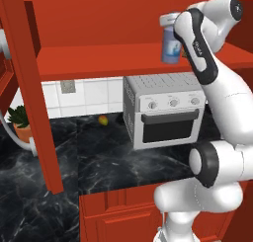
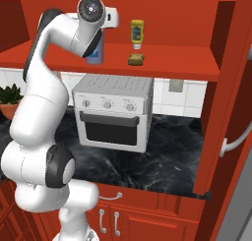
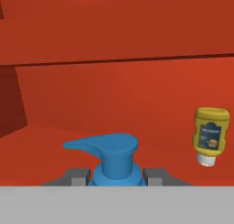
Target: Pick the soap dispenser and sponge from the cabinet and place them on the counter.
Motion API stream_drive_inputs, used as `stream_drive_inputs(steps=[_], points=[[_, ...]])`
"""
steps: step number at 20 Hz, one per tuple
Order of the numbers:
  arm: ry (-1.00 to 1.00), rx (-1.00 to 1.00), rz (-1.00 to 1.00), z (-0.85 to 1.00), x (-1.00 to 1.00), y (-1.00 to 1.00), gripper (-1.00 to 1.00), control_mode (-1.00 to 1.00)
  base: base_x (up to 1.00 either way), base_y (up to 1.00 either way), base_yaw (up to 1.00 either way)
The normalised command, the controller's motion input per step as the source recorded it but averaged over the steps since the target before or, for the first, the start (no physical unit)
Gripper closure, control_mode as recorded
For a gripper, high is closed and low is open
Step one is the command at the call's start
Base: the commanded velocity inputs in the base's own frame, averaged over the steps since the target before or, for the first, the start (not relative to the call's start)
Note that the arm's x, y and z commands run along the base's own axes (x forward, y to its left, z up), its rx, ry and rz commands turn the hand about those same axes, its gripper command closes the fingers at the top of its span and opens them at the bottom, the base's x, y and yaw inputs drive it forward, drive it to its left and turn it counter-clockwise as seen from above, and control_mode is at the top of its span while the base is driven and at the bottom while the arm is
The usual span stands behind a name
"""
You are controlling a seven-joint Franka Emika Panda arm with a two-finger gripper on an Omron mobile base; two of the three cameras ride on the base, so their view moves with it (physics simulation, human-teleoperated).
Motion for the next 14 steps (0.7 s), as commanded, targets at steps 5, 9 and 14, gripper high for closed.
stream_drive_inputs(steps=[5, 9, 14], points=[[-0.14, 0.00, 0.10, 0.03, -0.66, 0.07, 1.00, -1.00, 0.00, 0.00, 0.00], [-0.13, 0.00, 0.09, 0.00, -0.69, 0.21, 1.00, -1.00, 0.00, 0.00, 0.00], [-0.10, 0.00, 0.08, 0.05, -0.59, 0.30, 1.00, -1.00, 0.00, 0.00, 0.00]])
